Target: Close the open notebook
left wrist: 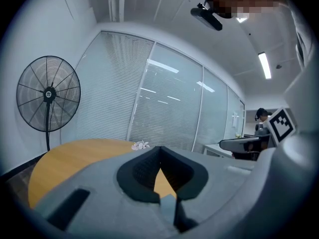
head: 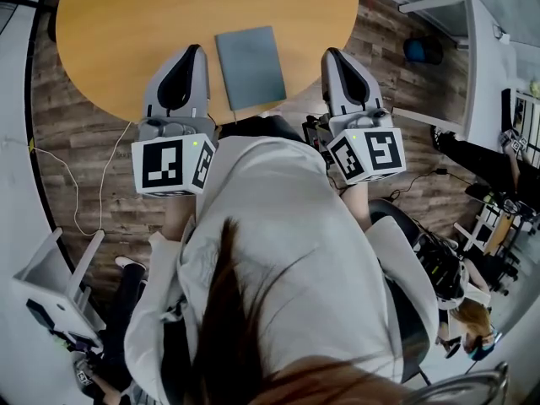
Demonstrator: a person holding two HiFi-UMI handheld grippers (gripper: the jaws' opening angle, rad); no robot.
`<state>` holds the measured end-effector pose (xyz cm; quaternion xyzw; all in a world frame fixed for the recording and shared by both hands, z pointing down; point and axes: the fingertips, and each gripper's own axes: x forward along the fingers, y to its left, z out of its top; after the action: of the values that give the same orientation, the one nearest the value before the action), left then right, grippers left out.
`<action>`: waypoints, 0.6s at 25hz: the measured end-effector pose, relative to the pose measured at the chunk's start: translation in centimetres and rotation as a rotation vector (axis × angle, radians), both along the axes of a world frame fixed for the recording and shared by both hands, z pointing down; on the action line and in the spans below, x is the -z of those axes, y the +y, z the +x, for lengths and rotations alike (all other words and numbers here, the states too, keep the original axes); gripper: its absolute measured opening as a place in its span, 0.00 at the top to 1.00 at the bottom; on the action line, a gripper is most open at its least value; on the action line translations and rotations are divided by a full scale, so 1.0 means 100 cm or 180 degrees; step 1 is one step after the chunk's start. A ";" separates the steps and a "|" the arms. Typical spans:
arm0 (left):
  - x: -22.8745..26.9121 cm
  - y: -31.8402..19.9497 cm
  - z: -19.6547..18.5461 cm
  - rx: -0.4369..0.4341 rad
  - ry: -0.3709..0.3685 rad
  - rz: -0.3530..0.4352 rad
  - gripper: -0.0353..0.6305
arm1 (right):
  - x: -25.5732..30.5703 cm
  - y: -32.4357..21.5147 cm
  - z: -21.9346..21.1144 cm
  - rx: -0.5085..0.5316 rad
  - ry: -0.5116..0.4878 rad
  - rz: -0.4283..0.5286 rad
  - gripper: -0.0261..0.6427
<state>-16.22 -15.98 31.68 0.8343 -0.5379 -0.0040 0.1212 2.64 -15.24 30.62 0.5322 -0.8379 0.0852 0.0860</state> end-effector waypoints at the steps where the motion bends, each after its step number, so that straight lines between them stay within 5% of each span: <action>1: -0.001 -0.001 0.000 0.0000 -0.0005 -0.0004 0.92 | 0.000 -0.001 0.000 0.0001 -0.0001 0.0007 0.96; 15: -0.005 0.000 0.003 -0.0049 -0.0027 -0.0043 0.92 | 0.000 0.003 0.004 -0.0038 0.0014 0.0041 0.96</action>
<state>-15.91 -15.94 32.19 0.8376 -0.5319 0.0041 0.1245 3.04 -14.97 30.60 0.5379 -0.8351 0.0791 0.0840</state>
